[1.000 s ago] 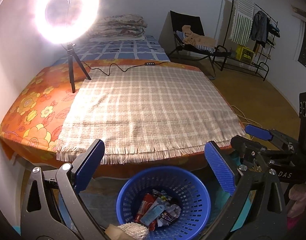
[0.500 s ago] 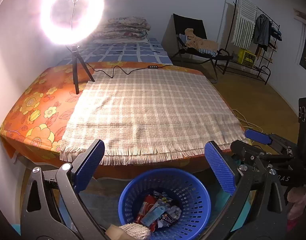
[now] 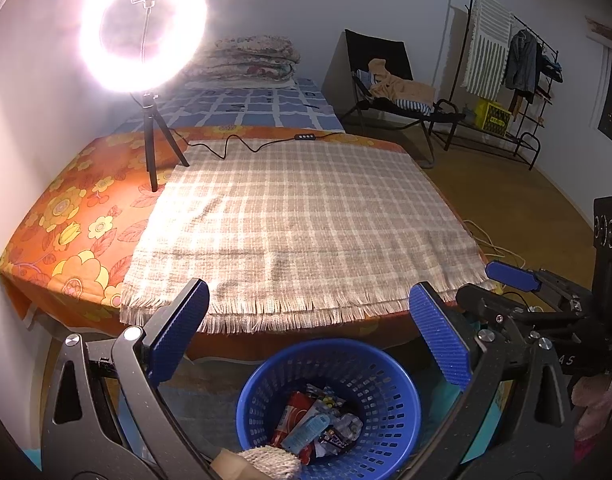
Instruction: Collect trash
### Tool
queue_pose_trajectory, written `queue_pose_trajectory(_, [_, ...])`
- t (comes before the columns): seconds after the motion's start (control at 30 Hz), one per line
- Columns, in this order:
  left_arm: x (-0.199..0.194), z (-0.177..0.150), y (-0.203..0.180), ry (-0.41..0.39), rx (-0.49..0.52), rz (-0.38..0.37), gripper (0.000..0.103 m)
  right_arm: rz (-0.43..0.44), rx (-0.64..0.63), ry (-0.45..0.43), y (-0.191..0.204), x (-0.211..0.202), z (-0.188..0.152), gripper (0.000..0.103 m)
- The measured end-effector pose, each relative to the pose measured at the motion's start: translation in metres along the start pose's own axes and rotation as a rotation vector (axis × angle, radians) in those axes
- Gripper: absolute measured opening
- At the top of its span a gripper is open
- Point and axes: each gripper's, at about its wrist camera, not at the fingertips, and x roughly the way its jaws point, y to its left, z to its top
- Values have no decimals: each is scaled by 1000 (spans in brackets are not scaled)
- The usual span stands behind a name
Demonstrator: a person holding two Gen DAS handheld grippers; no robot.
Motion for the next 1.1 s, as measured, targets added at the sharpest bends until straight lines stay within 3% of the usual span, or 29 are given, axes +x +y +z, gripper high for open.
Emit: queue_pose_trajectory(1.1, [5,-2,0,8,-4,19,102,1,16,32,-2,11,-5,81])
